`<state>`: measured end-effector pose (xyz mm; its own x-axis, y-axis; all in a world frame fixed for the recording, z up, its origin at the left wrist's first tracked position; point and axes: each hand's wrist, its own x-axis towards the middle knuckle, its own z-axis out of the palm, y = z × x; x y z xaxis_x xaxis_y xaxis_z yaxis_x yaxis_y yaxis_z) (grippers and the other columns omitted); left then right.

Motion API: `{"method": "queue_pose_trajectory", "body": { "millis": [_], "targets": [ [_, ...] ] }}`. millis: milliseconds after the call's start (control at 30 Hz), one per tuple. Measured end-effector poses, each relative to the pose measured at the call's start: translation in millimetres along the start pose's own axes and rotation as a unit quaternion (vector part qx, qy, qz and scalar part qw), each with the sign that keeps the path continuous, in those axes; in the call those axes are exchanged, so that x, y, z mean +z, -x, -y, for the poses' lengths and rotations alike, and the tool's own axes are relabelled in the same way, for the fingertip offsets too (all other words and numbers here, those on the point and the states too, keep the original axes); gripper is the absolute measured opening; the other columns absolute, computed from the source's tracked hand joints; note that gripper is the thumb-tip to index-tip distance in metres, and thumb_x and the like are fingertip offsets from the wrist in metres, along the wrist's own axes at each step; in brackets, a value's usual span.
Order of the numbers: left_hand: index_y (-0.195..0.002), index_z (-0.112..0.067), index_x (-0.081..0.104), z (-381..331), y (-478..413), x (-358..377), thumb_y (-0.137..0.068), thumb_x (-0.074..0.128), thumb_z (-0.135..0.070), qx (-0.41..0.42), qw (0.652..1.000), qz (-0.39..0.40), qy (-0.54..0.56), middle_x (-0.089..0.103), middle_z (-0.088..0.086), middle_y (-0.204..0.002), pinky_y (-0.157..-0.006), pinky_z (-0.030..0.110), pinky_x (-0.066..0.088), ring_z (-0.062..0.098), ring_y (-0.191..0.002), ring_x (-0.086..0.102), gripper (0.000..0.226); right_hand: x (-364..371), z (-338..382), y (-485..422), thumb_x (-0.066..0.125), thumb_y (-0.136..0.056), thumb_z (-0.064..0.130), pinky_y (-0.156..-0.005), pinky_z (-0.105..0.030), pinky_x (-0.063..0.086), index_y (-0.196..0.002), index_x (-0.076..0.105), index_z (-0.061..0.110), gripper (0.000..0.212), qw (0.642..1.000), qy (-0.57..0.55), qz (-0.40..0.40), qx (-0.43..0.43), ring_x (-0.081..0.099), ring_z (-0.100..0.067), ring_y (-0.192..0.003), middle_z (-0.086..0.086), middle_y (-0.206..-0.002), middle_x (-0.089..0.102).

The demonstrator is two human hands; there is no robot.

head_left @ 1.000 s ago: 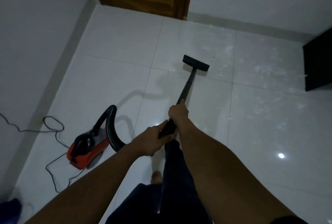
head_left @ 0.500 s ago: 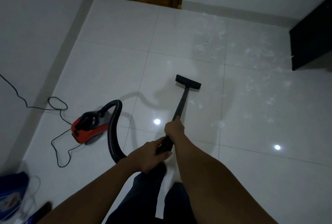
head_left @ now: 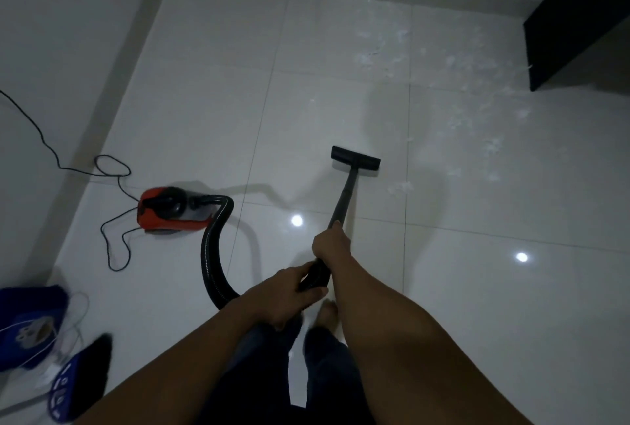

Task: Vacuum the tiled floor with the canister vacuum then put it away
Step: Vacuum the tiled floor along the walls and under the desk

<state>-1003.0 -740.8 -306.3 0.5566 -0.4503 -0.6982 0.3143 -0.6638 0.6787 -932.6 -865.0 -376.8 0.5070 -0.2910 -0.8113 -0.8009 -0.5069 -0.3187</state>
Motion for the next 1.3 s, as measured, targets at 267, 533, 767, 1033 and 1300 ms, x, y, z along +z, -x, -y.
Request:
{"method": "queue_pose_trajectory", "body": {
  "millis": [267,533,767,1033,1300],
  "targets": [
    [-0.146,-0.021,0.041,25.8,65.4,33.3,-0.102,0.053,-0.029,-0.007,0.999,0.038,0.033,0.056,0.0,-0.072,-0.045,0.014,0.043,-0.001,-0.046,0.053,0.046,54.0,-49.3,44.5,0.048,-0.094,0.004,-0.063,-0.032,0.044,-0.158,0.009,0.018,0.077,0.999,-0.017,0.016,0.035,0.057,-0.024,-0.089,-0.019,-0.127,0.056],
    [-0.148,-0.022,0.038,96.7,125.4,53.4,-0.102,0.052,-0.034,-0.026,0.998,0.05,0.039,0.054,-0.002,-0.068,-0.042,0.013,0.04,0.0,-0.044,0.05,0.05,129.7,-80.0,94.3,0.047,-0.097,0.005,-0.072,-0.027,0.041,-0.158,0.011,0.009,0.07,0.999,0.011,0.038,0.025,0.057,-0.027,-0.116,-0.013,-0.142,0.046],
    [-0.152,-0.026,0.031,137.5,140.9,68.3,-0.102,0.05,-0.039,-0.028,0.997,0.065,-0.016,0.055,-0.011,-0.077,-0.042,0.008,0.04,-0.002,-0.057,0.054,0.055,169.2,-101.8,110.6,0.04,-0.1,0.008,-0.076,-0.027,0.037,-0.158,0.013,0.013,0.063,0.998,-0.037,0.048,0.034,0.053,-0.028,-0.122,-0.017,-0.145,0.045],
    [-0.156,-0.026,0.02,152.8,124.3,79.5,-0.1,0.051,-0.043,-0.031,0.997,0.064,-0.044,0.054,-0.018,-0.082,-0.058,0.014,0.04,-0.002,-0.063,0.055,0.066,174.0,-109.0,90.4,0.038,-0.104,0.016,-0.072,-0.023,0.034,-0.16,0.002,0.021,0.066,0.996,-0.033,0.062,0.05,0.053,-0.026,-0.121,-0.014,-0.147,0.045],
    [-0.156,-0.037,-0.014,134.0,87.2,73.6,-0.098,0.05,-0.048,-0.039,0.984,0.05,-0.166,0.068,0.01,-0.111,-0.079,0.038,0.058,0.019,-0.081,0.067,0.088,151.0,-98.9,39.6,0.043,-0.103,0.021,-0.089,-0.036,0.052,-0.159,0.004,0.026,0.069,0.994,-0.087,0.047,0.05,0.059,-0.029,-0.107,-0.017,-0.141,0.05]
  ]
}}
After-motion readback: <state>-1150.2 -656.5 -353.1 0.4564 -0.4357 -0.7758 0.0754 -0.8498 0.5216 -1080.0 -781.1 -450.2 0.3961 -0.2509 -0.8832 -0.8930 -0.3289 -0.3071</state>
